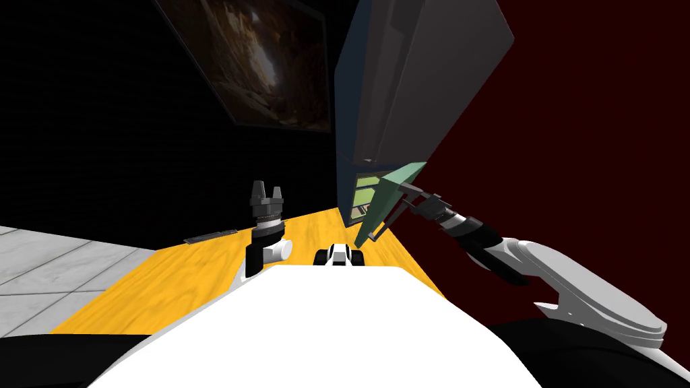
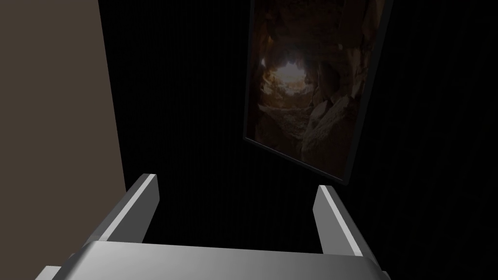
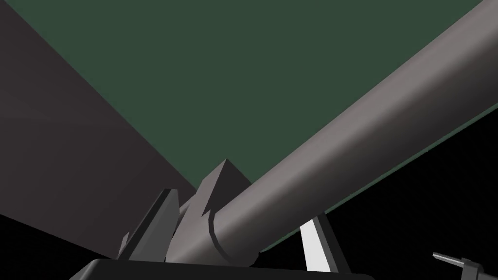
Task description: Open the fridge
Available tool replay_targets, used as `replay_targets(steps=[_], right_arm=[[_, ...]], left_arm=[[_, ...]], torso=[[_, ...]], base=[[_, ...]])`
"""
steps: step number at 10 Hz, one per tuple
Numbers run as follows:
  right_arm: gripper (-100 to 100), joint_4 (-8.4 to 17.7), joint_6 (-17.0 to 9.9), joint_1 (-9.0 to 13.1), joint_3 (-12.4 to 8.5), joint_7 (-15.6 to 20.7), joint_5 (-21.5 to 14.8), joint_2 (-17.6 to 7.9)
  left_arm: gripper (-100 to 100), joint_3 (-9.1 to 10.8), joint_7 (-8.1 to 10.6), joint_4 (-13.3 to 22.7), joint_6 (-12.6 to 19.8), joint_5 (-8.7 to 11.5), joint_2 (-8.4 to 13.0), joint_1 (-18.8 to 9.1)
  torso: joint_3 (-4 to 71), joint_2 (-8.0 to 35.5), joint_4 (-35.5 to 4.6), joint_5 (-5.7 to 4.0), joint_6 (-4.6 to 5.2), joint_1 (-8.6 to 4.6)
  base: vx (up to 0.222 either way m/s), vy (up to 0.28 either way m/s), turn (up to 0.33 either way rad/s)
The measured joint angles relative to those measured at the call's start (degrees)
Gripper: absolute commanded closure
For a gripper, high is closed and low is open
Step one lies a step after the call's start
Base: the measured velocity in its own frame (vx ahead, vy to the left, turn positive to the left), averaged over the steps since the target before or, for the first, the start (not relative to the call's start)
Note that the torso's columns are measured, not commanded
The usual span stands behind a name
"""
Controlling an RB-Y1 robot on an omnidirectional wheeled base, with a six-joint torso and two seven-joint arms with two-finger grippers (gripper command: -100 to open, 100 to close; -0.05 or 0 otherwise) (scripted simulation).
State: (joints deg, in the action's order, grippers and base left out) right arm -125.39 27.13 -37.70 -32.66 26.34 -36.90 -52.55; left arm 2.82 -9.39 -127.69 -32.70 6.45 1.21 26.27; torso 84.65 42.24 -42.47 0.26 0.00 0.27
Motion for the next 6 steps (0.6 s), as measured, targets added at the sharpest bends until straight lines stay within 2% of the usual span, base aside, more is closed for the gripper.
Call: replay_targets(steps=[1, 3, 5, 6], right_arm=[[100, -0.7, 1.4, -0.1, -0.2, 0.5, 0.4, 0.6], [100, -1.9, 2.0, -0.7, -0.4, 0.7, 0.5, 1.2], [100, -2.9, 2.9, -0.7, 0.7, 0.9, 0.8, 1.2], [100, -3.5, 3.7, -1.1, 0.8, 1.0, 0.9, 1.2]], left_arm=[[0, 0.00, 0.00, 0.0, 0.0, 0.0, 0.0, 0.0], [0, -0.02, 0.00, 0.0, 0.0, 0.0, 0.0, 0.0], [0, -0.01, 0.00, 0.0, 0.0, 0.0, 0.0, 0.0], [0, -0.01, 0.00, 0.0, 0.0, 0.0, 0.0, 0.0]], torso=[[-0.2, 0.2, 0.0, -0.04, 0.03, 0.16], [-0.1, 0.0, 0.2, 0.01, -0.03, 0.65], [-0.2, 0.4, 0.0, -0.12, -0.03, -0.30], [-0.2, 0.2, 0.0, -0.15, 0.09, -0.33]], base=[[-0.110, -0.232, 0.014], [-0.033, -0.128, 0.013], [-0.077, -0.263, 0.075], [-0.067, -0.206, 0.047]])
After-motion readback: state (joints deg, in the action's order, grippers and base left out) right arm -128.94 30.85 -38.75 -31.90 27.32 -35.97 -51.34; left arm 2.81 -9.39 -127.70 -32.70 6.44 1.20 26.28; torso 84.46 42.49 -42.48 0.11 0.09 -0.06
